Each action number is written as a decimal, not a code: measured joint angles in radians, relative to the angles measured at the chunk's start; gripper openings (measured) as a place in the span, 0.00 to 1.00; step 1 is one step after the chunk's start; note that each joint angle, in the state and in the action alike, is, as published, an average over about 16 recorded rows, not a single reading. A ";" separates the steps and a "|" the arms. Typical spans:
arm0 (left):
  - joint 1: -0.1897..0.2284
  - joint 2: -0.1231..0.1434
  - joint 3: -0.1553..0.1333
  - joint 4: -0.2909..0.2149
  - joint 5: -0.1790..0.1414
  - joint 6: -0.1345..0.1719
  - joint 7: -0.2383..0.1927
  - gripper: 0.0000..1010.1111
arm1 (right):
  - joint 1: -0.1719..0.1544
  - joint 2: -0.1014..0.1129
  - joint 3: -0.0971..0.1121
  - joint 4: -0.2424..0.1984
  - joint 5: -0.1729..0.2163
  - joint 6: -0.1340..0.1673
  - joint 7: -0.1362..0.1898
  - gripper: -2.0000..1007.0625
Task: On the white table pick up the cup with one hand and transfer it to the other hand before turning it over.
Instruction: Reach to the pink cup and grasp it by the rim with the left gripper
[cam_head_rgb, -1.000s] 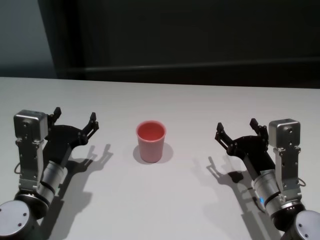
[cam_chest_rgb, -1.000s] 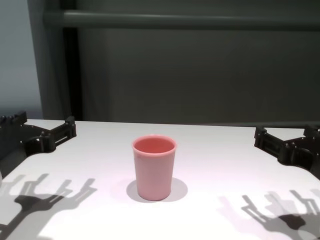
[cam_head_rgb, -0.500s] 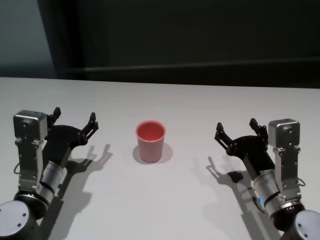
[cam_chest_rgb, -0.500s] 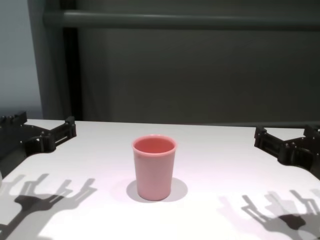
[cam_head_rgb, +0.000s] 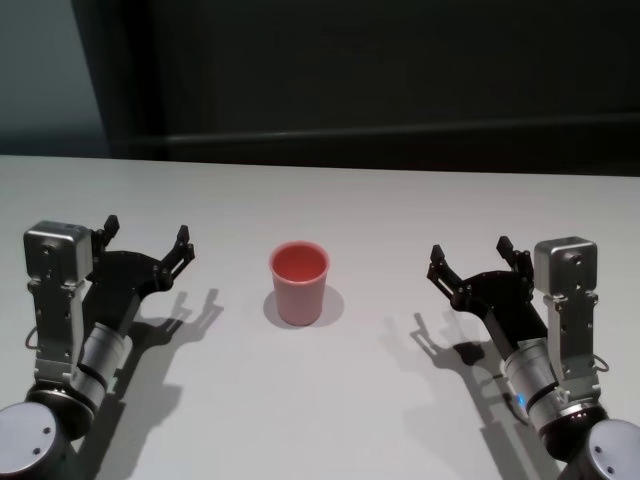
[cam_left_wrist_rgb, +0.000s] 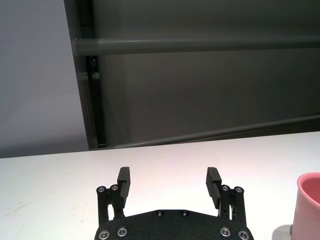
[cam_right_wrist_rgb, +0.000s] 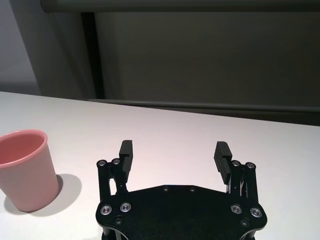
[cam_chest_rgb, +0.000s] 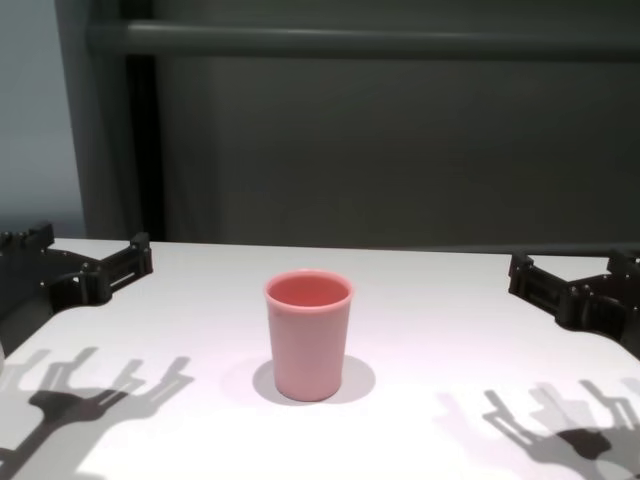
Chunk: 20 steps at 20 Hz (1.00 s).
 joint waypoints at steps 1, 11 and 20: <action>0.000 0.000 0.000 0.000 0.000 0.000 0.000 0.99 | 0.000 0.000 0.000 0.000 0.000 0.000 0.000 0.99; -0.001 0.002 0.000 0.000 0.001 0.002 -0.007 0.99 | 0.000 0.000 0.000 0.000 0.000 0.000 0.000 0.99; -0.025 0.041 0.007 -0.009 0.015 0.043 -0.086 0.99 | 0.000 0.000 0.000 0.000 0.000 0.000 0.000 0.99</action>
